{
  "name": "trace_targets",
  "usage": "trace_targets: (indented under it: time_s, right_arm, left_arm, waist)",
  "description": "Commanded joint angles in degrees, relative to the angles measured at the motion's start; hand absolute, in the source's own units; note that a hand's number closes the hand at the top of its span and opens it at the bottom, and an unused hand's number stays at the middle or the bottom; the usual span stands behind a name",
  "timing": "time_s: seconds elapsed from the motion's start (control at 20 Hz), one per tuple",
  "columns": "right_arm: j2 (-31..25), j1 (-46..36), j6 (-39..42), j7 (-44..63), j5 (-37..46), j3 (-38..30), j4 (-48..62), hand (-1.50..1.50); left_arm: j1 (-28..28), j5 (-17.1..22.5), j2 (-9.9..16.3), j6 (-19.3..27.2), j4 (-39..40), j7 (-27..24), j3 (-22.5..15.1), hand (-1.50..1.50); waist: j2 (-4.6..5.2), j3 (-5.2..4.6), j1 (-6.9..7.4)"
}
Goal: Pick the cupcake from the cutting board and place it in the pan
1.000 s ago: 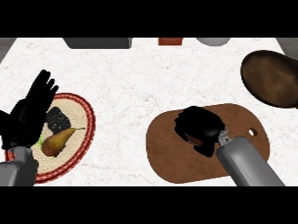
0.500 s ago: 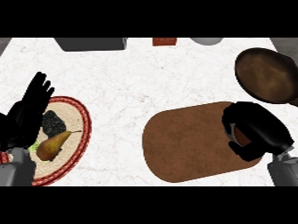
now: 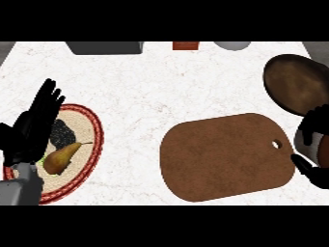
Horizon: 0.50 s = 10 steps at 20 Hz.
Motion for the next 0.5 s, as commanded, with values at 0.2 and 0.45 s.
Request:
trace_targets:
  time_s: [0.2,0.45]
  right_arm:
    - [-1.06,-7.53,0.85,2.55,-4.96,-9.50,8.71,1.50]
    - [-5.02,-20.30,-0.30,2.10,-7.96,-14.16,25.04,1.50]
  left_arm:
    - [0.08,-1.10,-1.73,0.21,-0.42,-0.12,-1.58,0.00]
    - [-3.06,0.83,0.78,-1.60,0.84,1.69,0.82,0.00]
  waist:
    - [0.28,0.05,1.08]
    - [0.44,0.05,1.78]
